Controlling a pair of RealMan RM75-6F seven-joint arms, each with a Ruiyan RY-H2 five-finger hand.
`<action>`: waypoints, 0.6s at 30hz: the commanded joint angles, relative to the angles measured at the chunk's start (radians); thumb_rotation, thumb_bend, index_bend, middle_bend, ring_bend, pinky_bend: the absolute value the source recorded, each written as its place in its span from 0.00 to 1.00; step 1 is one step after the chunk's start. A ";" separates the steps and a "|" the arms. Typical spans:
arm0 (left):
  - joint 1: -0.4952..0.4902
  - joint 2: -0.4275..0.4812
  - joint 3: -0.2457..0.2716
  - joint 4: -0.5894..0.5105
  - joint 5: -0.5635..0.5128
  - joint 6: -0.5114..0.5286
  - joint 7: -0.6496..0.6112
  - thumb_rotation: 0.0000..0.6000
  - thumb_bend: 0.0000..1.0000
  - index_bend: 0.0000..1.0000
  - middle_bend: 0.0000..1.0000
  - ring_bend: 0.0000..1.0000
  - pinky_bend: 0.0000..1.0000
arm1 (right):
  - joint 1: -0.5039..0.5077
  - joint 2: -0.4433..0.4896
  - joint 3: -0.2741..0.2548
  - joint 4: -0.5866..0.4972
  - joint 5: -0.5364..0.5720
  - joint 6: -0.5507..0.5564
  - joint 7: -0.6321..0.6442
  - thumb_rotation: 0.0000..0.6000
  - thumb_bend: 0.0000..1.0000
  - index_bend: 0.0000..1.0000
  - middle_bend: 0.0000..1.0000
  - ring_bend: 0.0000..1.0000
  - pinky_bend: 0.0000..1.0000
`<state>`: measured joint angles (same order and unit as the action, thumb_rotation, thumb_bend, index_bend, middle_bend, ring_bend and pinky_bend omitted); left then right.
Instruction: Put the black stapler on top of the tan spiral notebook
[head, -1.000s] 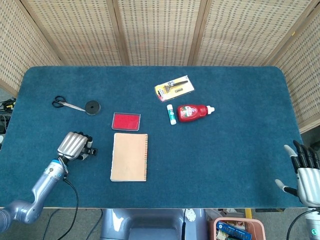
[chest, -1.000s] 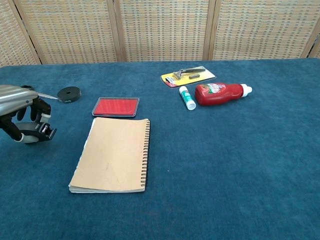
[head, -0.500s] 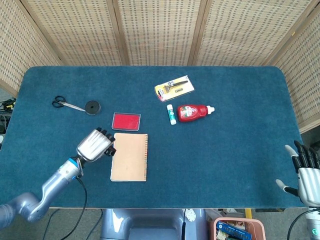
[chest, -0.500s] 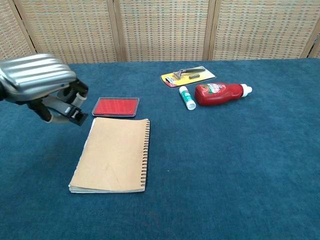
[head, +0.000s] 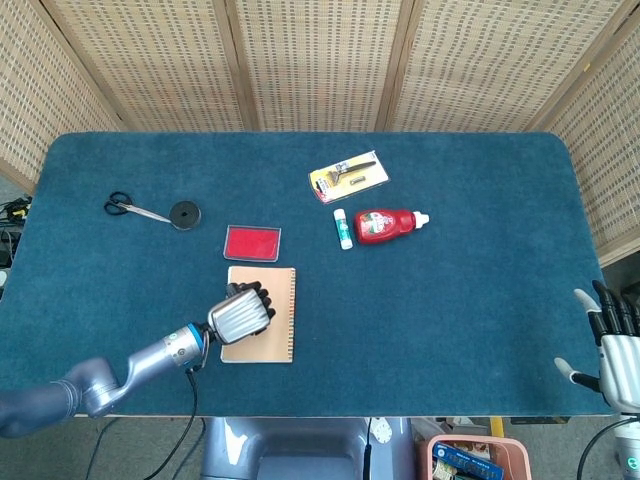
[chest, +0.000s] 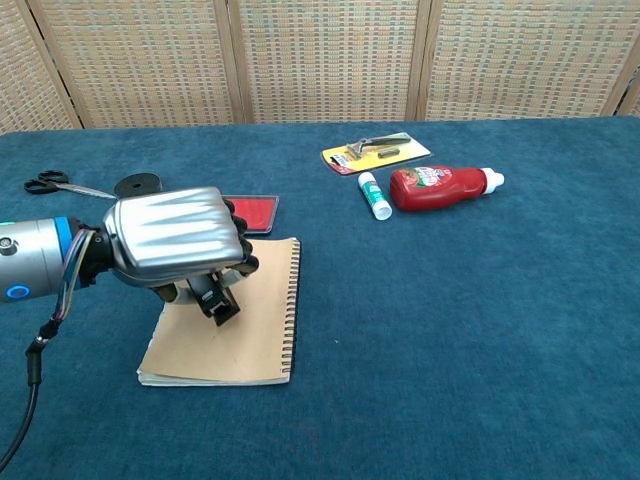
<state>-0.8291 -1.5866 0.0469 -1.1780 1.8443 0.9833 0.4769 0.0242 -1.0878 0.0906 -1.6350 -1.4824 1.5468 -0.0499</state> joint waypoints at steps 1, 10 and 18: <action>-0.008 -0.034 0.022 0.049 0.029 0.042 -0.044 1.00 0.35 0.66 0.55 0.48 0.51 | -0.001 0.002 0.000 -0.001 0.001 0.001 0.002 1.00 0.00 0.00 0.00 0.00 0.00; 0.003 -0.035 0.060 0.090 0.088 0.167 -0.130 1.00 0.00 0.00 0.00 0.00 0.00 | 0.000 0.001 -0.001 -0.004 0.002 -0.002 -0.005 1.00 0.00 0.00 0.00 0.00 0.00; 0.052 0.114 0.055 -0.058 0.082 0.305 -0.157 1.00 0.00 0.00 0.00 0.00 0.00 | -0.002 0.005 -0.004 -0.013 -0.005 0.001 -0.007 1.00 0.00 0.00 0.00 0.00 0.00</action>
<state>-0.8026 -1.5200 0.1070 -1.1871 1.9353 1.2449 0.3279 0.0226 -1.0832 0.0865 -1.6484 -1.4869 1.5478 -0.0574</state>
